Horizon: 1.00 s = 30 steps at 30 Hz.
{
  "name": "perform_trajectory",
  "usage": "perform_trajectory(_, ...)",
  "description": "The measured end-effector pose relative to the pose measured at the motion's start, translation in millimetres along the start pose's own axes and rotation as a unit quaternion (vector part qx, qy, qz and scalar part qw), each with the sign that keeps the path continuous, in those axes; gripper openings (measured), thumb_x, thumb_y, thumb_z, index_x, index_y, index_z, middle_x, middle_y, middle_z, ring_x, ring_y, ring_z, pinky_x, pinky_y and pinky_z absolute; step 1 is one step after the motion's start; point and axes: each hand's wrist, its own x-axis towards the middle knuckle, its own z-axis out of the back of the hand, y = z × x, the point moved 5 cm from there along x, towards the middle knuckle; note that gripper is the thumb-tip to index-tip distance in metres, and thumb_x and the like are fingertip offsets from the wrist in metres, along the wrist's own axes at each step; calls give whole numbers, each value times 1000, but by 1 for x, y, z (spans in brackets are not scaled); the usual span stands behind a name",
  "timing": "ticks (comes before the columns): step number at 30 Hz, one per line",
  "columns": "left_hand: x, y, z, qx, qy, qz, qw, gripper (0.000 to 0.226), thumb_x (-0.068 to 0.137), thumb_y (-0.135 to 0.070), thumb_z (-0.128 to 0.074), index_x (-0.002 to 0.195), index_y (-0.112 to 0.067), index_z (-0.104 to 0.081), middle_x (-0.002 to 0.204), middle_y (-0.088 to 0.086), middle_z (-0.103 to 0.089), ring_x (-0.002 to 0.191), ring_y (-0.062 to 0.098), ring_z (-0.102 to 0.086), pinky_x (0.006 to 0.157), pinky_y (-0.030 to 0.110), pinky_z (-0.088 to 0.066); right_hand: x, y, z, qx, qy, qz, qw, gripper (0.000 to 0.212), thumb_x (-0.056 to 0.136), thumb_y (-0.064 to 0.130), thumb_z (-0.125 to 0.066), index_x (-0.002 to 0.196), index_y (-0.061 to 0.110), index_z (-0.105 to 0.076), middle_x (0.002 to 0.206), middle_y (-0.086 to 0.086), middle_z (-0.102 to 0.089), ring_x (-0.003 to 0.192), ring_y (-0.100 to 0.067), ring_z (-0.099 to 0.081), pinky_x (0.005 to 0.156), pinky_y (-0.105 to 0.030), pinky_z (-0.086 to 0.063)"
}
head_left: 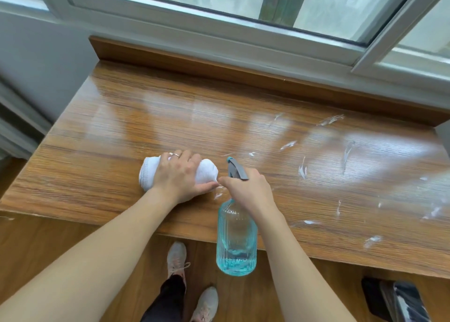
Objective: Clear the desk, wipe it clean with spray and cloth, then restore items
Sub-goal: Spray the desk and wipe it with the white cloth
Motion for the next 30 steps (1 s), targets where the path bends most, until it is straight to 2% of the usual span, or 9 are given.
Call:
perform_trajectory(3,32,7,-7,-6,23,-9,1000,84,66,-87,-34,93,-13,-63,91,11,-66,81,32,-63,76,43,-42,8,7,2,-8,-5,6,1000,37,85,39,-64,59,22,-43,64,5,-51,66,-22,-47,60,-35,-37)
perform_trajectory(7,76,16,-11,14,72,-2,997,100,63,-91,-15,113,-17,-59,115,8,-63,103,30,-60,87,43,-37,17,15,3,1,-19,-13,1000,35,82,38,-63,57,26,-43,66,6,-51,71,-24,-50,63,-36,-39)
perform_trajectory(10,93,21,-11,18,91,1,996,104,61,-91,-8,116,-17,-55,119,7,-62,110,30,-58,91,42,-35,25,22,7,2,-26,-21,999,33,84,39,-64,61,25,-45,70,5,-54,73,-24,-53,62,-35,-38)
perform_trajectory(12,92,22,-11,13,84,2,996,100,63,-91,-13,111,-16,-57,114,8,-64,107,30,-59,88,43,-36,30,28,11,0,-27,-21,999,33,84,37,-62,61,24,-43,68,5,-51,70,-24,-49,60,-35,-35)
perform_trajectory(17,62,21,-9,-15,25,-9,1000,81,67,-88,-36,88,-14,-62,86,8,-66,79,29,-62,74,41,-40,46,40,19,-11,-33,-34,999,34,82,35,-61,60,20,-40,67,2,-50,69,-25,-48,59,-35,-36)
perform_trajectory(23,49,23,-10,-21,-13,-37,999,75,66,-85,-44,85,-14,-63,79,6,-62,72,29,-60,71,42,-43,61,61,19,-30,-31,-28,999,31,84,36,-62,63,20,-46,67,3,-55,71,-25,-56,60,-34,-39)
perform_trajectory(26,63,25,-15,-29,-9,-69,997,75,67,-84,-45,84,-14,-62,81,7,-63,75,30,-61,70,42,-43,71,68,17,-43,-27,-21,999,28,85,34,-60,65,19,-46,69,2,-53,69,-24,-52,59,-34,-37)
perform_trajectory(30,96,31,-21,-35,-8,-60,998,73,68,-84,-44,84,-14,-60,80,8,-64,74,30,-62,70,42,-42,83,75,14,-45,-27,-12,999,29,85,29,-59,63,19,-43,67,2,-52,73,-27,-51,65,-37,-39)
